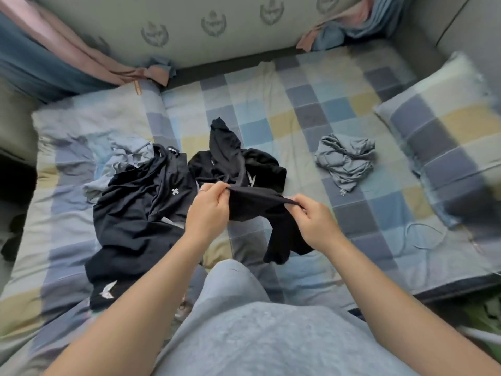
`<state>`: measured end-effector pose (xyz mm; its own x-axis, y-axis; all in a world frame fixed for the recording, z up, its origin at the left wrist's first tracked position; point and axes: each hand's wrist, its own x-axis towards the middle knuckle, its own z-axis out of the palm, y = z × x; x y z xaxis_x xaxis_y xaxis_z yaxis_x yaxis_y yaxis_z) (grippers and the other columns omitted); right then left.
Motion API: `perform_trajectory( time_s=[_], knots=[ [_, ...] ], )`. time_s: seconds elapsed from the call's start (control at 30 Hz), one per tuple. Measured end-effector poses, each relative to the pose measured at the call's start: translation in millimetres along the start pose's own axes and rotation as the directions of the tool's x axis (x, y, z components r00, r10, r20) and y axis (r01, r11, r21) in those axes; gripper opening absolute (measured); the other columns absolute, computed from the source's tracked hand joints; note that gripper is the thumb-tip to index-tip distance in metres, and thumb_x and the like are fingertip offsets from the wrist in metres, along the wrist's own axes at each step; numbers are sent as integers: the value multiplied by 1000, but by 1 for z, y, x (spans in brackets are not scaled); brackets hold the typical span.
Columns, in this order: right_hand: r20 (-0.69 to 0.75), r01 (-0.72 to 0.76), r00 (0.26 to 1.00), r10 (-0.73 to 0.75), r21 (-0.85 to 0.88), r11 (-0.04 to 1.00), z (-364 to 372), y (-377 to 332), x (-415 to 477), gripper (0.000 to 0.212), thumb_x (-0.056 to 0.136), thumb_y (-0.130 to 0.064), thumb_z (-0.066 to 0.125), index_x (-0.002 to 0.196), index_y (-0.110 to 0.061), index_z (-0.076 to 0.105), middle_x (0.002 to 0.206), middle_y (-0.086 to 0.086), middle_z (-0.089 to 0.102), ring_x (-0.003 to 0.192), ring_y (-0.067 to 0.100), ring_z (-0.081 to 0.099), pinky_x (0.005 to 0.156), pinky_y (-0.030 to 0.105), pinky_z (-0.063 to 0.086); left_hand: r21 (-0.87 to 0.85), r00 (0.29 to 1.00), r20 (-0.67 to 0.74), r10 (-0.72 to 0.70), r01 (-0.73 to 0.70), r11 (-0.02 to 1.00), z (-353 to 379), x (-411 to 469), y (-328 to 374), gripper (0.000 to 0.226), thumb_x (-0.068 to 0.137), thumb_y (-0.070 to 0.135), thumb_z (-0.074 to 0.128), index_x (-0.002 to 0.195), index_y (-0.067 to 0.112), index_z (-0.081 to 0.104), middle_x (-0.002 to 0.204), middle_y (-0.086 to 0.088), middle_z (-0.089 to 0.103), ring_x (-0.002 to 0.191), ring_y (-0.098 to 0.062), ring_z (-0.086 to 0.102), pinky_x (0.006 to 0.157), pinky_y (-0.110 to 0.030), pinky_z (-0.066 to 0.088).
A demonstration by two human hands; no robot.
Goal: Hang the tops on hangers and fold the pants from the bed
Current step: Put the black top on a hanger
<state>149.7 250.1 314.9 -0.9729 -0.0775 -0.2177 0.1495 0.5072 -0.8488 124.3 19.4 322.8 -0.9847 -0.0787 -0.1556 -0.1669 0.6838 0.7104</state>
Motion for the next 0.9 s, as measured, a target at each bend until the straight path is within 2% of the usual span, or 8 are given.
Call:
perform_trajectory(
  time_s=[0.07,0.17,0.23,0.33,0.43,0.67,0.8,0.9],
  knots=[
    [-28,-19,999,20,18,1000,-28,-11,-22,41,103,-26,52,64,-38,48,53,-17,46,54,2,41,54,20,31,-11,999,-30,26,-26,1000,-4,-18,30,24,106,24,41,105,20,64,107,-1,56,99,-24,55,92,-45,46],
    [-82,-5,997,9,45,999,-69,-31,-45,41,104,-29,50,67,-19,37,57,-11,36,57,8,33,58,32,27,-42,995,-61,74,-76,996,-10,-37,72,23,106,24,39,92,23,57,81,8,56,80,-19,56,71,-38,41],
    [-117,16,993,-9,64,998,-93,-45,-54,42,105,-30,49,68,-17,34,56,-13,34,56,6,31,57,31,26,-106,995,-73,74,-82,991,-14,-47,96,26,106,25,39,84,26,52,63,13,53,60,-9,49,59,-33,36],
    [-175,73,983,-59,72,995,-124,-71,-67,43,105,-27,49,66,-19,33,53,-13,33,52,4,30,53,23,27,-165,990,-99,100,-115,980,-21,-57,127,27,107,24,39,82,21,49,58,14,48,52,-5,42,50,-21,30],
    [-222,110,972,-80,127,986,-146,-94,-77,43,105,-29,49,68,-11,36,57,-9,31,54,8,30,52,25,27,-246,988,-119,103,-129,961,-26,-59,152,29,107,23,37,84,10,46,66,7,42,53,-3,37,52,-18,32],
    [-161,92,986,-51,257,962,-175,-133,-94,56,101,-39,56,85,14,47,74,12,45,69,26,40,66,40,37,-294,980,-149,134,-173,940,-49,-65,170,34,108,24,36,76,12,40,71,5,37,56,-1,34,56,-16,32],
    [-179,52,984,11,339,939,-166,-166,-107,52,100,-41,58,86,9,54,79,14,52,73,27,51,69,37,47,-233,964,-126,235,-259,937,-79,-79,159,27,106,28,45,89,8,51,69,6,45,56,-2,40,55,-18,34],
    [-195,26,979,65,429,903,-144,-197,-112,40,101,-35,58,91,3,61,84,13,55,75,23,54,67,34,52,-148,933,-185,310,-338,929,-101,-98,147,9,99,27,59,95,18,57,89,4,61,79,-4,56,69,-19,43]
  ],
)
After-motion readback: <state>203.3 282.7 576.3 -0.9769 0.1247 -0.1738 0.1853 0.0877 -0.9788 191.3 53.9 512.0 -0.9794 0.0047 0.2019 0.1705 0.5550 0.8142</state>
